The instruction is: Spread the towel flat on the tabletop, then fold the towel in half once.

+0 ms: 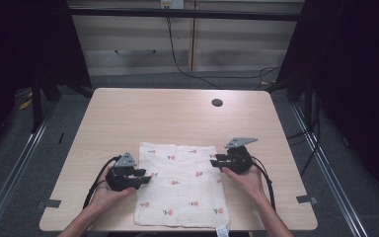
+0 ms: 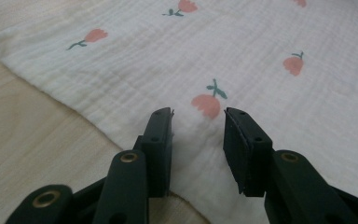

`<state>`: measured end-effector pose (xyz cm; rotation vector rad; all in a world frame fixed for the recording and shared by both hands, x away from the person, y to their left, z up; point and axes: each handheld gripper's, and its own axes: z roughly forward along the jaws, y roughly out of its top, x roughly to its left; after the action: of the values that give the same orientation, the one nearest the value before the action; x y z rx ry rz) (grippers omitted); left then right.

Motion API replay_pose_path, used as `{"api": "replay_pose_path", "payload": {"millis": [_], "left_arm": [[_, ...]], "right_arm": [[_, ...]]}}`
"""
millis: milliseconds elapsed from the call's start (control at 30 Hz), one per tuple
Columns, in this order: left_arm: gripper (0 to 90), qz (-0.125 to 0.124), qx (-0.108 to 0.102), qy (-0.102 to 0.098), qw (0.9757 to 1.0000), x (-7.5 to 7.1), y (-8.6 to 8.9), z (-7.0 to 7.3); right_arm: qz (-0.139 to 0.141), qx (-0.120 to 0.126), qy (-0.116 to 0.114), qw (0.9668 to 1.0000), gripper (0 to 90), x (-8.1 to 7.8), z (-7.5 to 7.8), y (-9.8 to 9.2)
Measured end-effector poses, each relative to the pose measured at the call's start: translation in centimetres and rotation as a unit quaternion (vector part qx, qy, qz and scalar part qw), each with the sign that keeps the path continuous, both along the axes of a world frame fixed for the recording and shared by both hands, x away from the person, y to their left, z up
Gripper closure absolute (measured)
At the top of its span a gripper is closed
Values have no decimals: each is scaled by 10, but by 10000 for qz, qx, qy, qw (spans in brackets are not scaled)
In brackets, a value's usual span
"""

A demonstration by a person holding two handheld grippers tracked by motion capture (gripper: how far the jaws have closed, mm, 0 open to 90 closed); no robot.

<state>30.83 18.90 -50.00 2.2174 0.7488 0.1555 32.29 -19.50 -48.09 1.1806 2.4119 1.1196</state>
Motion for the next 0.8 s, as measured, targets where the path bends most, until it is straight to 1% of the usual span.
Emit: {"api": "replay_pose_path", "payload": {"millis": [33, 100, 167, 200, 233, 267, 300, 367, 433, 500, 567, 633, 700, 800], "left_arm": [[623, -23, 4, -3, 10000, 0, 0, 0], [623, -36, -14, -11, 10000, 0, 1, 0], [623, -24, -10, -47, 10000, 0, 1, -1], [623, -1, -16, -58, 10000, -1, 1, -1], [625, 7, -23, -78, 10000, -2, 1, -2], [625, 11, -36, -117, 9999, -3, 1, -2], [624, 2, -30, -123, 9999, -3, 1, -2], [623, -15, -47, -86, 10000, -2, 2, -2], [624, -32, -98, -69, 9999, -1, 3, -2], [624, -47, -73, -82, 9999, -1, 2, -2], [624, -93, 13, -119, 9999, -1, 3, -2], [623, -74, 0, -125, 9999, -1, 2, -2], [623, -71, -14, -138, 9999, -2, 1, -2], [622, -75, -4, -118, 9999, -1, 2, -2]], "right_arm": [[-34, -98, 6, 9999, 639, 5, -1, 2], [-29, -126, 25, 9999, 628, 16, -5, 5], [-83, -238, 18, 9997, 610, 26, -9, 5], [-120, -224, 33, 9997, 605, 30, -10, 5], [-183, -259, 33, 9995, 597, 34, -12, 4], [-187, -281, 73, 9994, 596, 38, -14, 4], [-209, -339, 19, 9992, 594, 41, -15, 4], [-269, -193, -9, 9995, 593, 45, -15, 4], [-302, -237, -16, 9993, 593, 49, -16, 5], [-319, -211, 13, 9993, 591, 52, -20, 6], [-293, -308, 25, 9991, 583, 53, -23, 7], [-289, -279, 10, 9992, 591, 55, -23, 5], [-282, -308, 10, 9991, 631, 54, -23, 5], [-194, -270, 0, 9994, 718, 54, -23, 5]]}}
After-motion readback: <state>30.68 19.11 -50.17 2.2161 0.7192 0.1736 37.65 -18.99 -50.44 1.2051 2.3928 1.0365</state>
